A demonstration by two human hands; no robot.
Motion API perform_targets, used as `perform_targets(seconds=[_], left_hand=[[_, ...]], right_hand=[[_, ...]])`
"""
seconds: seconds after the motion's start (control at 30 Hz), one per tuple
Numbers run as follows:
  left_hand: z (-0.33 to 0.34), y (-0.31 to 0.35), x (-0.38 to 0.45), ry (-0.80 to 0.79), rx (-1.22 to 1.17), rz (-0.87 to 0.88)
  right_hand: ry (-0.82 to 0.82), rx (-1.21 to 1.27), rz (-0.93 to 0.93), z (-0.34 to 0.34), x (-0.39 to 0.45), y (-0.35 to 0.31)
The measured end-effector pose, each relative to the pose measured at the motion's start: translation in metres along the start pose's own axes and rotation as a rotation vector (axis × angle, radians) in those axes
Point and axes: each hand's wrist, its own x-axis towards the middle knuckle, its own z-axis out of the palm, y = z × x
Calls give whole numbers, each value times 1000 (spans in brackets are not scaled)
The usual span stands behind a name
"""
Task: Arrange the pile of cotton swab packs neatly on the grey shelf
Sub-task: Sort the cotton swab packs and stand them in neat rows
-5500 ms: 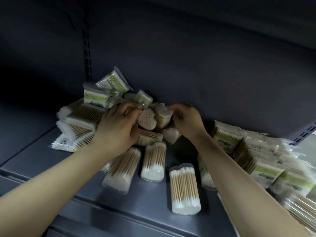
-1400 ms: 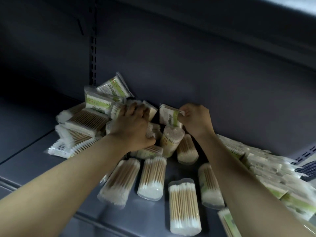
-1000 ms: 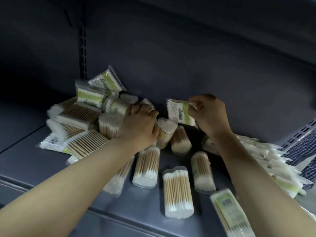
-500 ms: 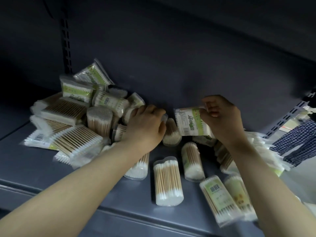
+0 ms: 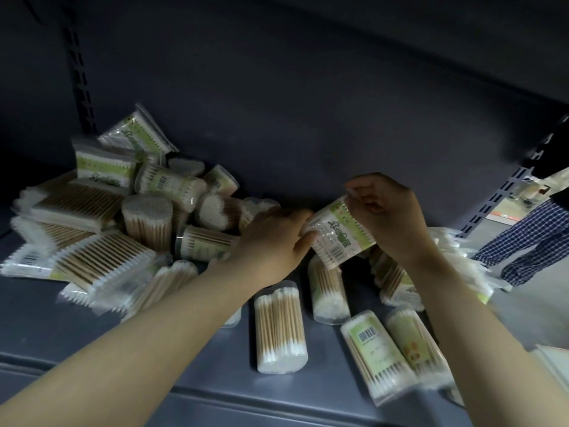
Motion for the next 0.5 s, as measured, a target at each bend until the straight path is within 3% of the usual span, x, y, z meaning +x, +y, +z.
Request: perform_targets(seconds=[0.2, 0.5], left_hand=[[10, 4, 6, -72, -142, -103], [19, 8, 9, -30, -172, -253]], right_hand=[[-8, 66, -9, -3, -3, 12], [-78, -3, 57, -20, -21, 38]])
